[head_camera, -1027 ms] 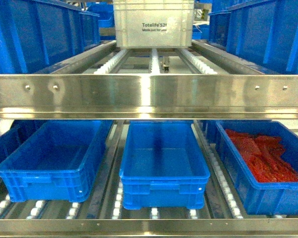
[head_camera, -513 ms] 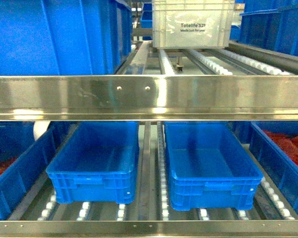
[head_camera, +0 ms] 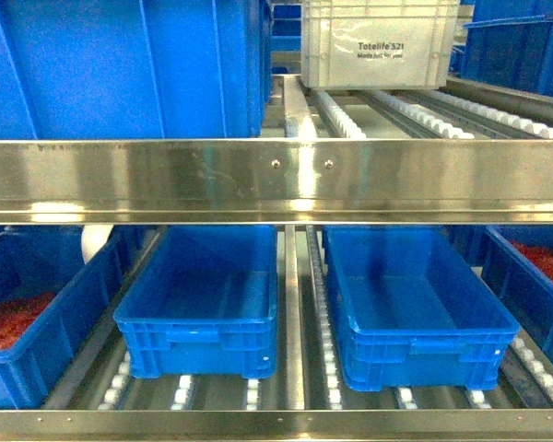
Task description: Sort blue parts and orange caps into right shelf containers
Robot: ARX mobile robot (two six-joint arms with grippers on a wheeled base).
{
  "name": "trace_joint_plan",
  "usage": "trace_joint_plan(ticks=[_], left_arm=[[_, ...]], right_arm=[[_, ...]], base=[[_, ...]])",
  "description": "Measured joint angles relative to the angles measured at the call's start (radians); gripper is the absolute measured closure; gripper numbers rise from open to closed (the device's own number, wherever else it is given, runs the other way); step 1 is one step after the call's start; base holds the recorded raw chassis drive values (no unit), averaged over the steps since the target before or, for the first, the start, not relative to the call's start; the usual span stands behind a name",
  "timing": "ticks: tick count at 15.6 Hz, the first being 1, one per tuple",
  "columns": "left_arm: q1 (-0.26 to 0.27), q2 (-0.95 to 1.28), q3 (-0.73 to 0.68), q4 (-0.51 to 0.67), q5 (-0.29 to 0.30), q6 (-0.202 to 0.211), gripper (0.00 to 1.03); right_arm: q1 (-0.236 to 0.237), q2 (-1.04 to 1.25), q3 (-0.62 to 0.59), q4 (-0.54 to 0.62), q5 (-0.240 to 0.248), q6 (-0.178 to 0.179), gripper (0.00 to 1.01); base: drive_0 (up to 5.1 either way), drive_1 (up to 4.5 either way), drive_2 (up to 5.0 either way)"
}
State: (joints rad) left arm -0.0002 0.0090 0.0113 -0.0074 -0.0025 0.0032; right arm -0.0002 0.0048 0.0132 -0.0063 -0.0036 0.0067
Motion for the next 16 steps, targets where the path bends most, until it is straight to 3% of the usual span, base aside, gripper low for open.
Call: trace_joint_plan(ticks=[16], left_arm=[[0.000,0.000,0.000,0.000,0.002,0.000,0.61]], right_arm=[[0.000,0.000,0.000,0.000,0.003,0.000,0.57]], base=[[0.0,0.00,0.0]])
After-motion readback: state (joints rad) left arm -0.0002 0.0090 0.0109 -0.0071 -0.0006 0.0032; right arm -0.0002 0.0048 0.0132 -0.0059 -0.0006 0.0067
